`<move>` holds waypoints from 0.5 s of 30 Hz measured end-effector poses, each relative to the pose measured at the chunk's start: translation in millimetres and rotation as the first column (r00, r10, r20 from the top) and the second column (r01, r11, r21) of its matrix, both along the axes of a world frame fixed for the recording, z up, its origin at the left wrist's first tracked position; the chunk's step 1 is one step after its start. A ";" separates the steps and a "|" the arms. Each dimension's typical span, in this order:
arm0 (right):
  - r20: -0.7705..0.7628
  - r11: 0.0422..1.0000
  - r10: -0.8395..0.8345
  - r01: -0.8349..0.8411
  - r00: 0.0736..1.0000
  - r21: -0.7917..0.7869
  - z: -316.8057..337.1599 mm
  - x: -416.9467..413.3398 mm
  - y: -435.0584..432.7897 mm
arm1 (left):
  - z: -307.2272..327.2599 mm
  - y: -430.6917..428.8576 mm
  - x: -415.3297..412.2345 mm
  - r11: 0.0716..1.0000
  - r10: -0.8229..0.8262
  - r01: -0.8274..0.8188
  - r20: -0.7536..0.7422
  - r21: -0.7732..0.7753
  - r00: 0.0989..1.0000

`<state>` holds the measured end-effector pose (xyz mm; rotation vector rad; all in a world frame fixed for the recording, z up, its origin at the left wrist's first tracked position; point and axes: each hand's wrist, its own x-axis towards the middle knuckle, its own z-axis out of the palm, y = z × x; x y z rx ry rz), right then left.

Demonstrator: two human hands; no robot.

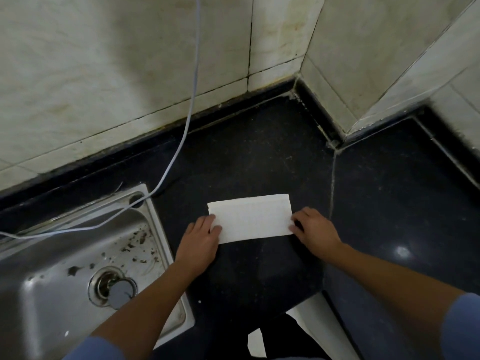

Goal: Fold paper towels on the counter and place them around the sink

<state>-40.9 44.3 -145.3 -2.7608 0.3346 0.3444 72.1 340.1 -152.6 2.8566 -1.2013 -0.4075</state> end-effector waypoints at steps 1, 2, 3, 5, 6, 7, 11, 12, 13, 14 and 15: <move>-0.036 0.995 -0.100 0.100 0.994 0.018 3.6 10.2 6.1 | 1.4 -2.4 3.8 1.000 -0.007 0.008 -0.027 0.016 1.000; -0.080 0.981 -0.189 0.192 0.979 0.021 6.0 20.8 12.5 | 2.4 -4.4 7.2 0.999 -0.022 0.024 -0.065 0.035 0.998; -0.122 0.963 -0.263 0.268 0.957 0.020 7.3 30.6 18.6 | 2.2 -5.4 11.0 0.998 -0.025 0.032 -0.107 0.061 0.994; -0.203 0.914 -0.389 0.405 0.899 0.042 8.9 45.7 26.6 | 3.8 -6.3 17.1 0.993 -0.001 0.021 -0.174 0.115 0.985; -0.241 0.880 -0.443 0.471 0.863 0.069 10.0 50.4 28.4 | 5.3 -6.8 18.2 0.991 -0.002 0.026 -0.176 0.133 0.984; -0.283 0.841 -0.485 0.530 0.828 0.108 11.2 53.7 28.2 | 6.1 -7.0 18.4 0.990 -0.003 0.028 -0.177 0.140 0.984; -0.429 0.525 -0.624 0.757 0.654 0.390 26.5 63.0 22.6 | 11.0 -6.0 12.0 0.995 0.078 -0.068 -0.171 0.067 0.982; -0.484 0.401 -0.632 0.790 0.605 0.464 33.4 65.4 24.1 | 11.4 -3.6 9.6 0.993 0.115 -0.114 -0.164 0.016 0.980; -0.525 0.311 -0.620 0.797 0.583 0.517 39.8 68.0 27.4 | 12.4 0.2 7.3 0.987 0.156 -0.162 -0.160 -0.023 0.975; -0.533 0.288 -0.601 0.783 0.596 0.551 46.0 71.6 32.7 | 13.2 5.6 5.3 0.977 0.198 -0.208 -0.160 -0.049 0.967; -0.511 0.318 -0.582 0.756 0.632 0.573 49.0 76.2 39.4 | 13.6 11.9 4.2 0.966 0.237 -0.249 -0.160 -0.063 0.958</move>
